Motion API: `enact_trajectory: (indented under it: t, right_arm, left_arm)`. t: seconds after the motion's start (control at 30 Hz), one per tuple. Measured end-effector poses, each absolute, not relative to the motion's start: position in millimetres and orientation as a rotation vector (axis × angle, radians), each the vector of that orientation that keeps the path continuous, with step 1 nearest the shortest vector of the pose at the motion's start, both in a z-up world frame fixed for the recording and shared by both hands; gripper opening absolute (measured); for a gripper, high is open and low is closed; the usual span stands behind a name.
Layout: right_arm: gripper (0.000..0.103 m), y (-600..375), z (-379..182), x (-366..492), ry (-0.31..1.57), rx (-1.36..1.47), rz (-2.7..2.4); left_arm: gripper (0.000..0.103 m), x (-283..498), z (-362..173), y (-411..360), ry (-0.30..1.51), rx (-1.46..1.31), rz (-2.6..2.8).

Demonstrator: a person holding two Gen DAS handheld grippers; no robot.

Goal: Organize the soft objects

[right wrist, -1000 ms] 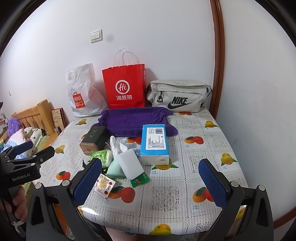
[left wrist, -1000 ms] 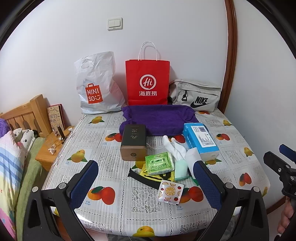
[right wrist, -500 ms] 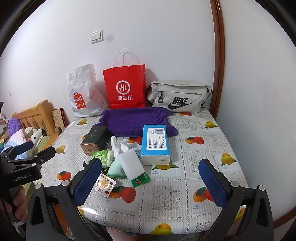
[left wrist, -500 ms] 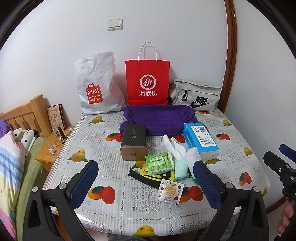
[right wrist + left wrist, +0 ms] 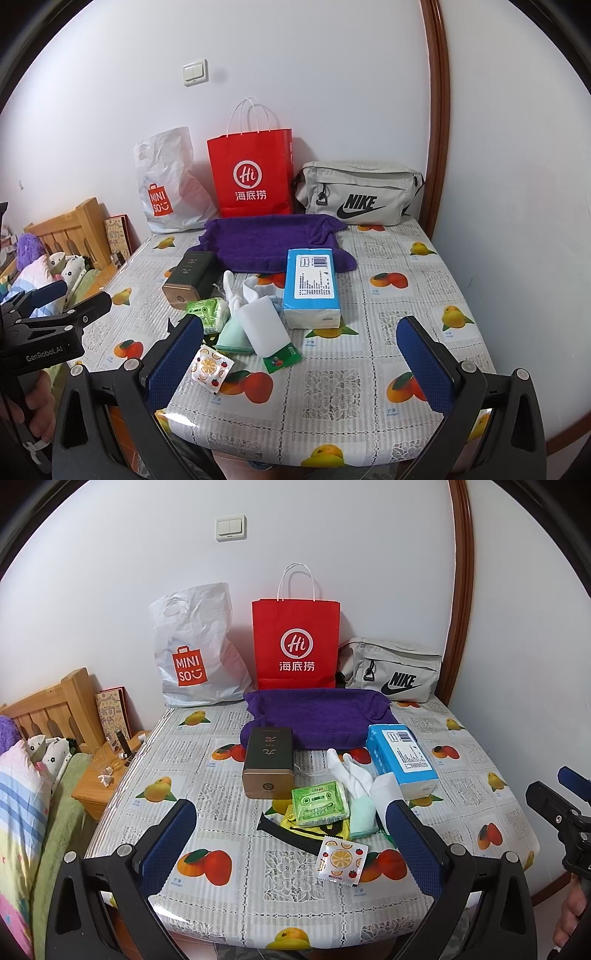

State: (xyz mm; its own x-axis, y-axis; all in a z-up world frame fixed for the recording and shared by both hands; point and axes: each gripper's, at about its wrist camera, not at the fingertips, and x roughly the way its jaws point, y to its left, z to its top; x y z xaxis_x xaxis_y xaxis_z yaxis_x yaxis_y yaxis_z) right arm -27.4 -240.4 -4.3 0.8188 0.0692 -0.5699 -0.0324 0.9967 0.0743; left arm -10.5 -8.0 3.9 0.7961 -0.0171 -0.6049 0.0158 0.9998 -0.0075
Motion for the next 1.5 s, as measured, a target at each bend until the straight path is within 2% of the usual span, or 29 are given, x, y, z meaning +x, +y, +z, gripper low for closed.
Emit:
enact_trajectory:
  t: [0.73, 1.1, 1.5]
  right_arm:
    - [0.103, -233, -6, -27, 0.588, 0.062, 0.079]
    - [0.103, -243, -40, -6, 0.626, 0.083, 0.105]
    - [0.103, -259, -87, 26, 0.687, 0.132, 0.098]
  left_arm:
    - [0.103, -7, -4, -11, 0.678, 0.005, -0.044]
    - [0.101, 15, -78, -28, 0.842, 0.079, -0.111]
    - [0.101, 43, -135, -47, 0.948, 0.085, -0.198]
